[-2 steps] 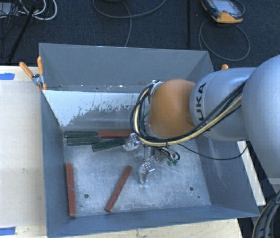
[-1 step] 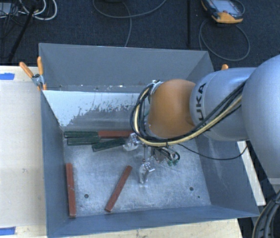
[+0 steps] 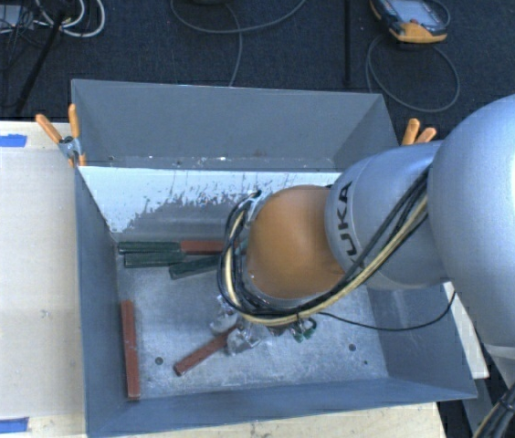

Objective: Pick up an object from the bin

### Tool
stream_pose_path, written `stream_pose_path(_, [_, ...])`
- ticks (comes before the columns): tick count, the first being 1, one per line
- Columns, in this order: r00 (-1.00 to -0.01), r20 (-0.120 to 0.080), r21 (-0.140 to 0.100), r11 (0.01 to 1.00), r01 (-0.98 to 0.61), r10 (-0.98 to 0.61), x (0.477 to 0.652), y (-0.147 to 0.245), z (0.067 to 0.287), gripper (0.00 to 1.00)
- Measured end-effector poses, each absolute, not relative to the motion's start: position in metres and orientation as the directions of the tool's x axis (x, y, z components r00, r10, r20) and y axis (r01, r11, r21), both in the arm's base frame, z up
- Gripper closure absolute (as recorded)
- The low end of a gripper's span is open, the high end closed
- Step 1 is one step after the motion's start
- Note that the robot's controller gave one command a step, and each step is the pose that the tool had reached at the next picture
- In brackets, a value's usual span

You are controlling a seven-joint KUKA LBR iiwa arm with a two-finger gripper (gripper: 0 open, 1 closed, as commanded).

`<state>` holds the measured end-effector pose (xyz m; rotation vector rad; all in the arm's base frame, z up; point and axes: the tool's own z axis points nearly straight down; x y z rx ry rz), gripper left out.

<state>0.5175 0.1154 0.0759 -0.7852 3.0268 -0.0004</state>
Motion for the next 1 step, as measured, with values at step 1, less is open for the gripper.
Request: stream_pose_path(1, [-0.874,-0.014,-0.004,0.874,-0.486,-0.486,0.5175,0.1154,0.0759,1.0])
